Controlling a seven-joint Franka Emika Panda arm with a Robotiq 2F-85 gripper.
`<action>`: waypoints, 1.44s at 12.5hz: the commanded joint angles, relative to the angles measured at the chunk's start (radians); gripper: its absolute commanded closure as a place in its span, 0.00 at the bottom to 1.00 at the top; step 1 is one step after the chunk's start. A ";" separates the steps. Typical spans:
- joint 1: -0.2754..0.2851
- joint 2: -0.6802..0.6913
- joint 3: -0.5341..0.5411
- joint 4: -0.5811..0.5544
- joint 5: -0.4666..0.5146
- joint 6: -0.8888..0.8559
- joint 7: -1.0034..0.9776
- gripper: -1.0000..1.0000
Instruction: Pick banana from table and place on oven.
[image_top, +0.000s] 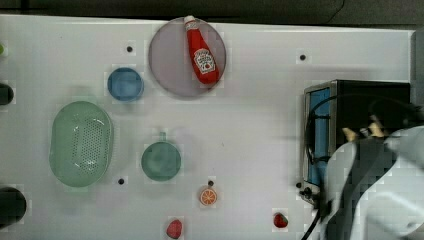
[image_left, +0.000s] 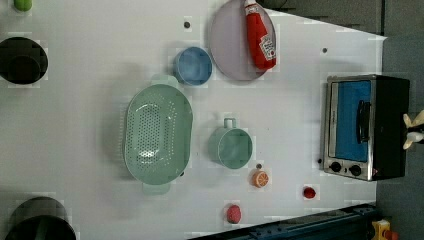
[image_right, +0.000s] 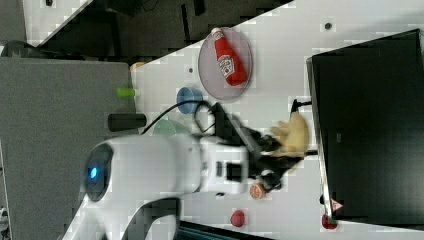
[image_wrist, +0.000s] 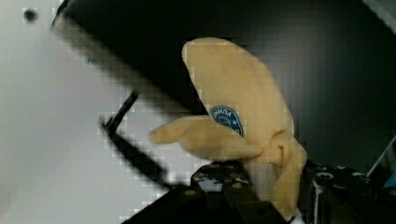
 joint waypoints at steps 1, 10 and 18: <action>0.012 0.054 -0.021 0.090 0.021 0.010 -0.262 0.74; -0.008 0.174 -0.066 0.101 0.169 0.099 -0.388 0.37; 0.023 -0.018 -0.042 0.178 0.137 -0.137 -0.382 0.00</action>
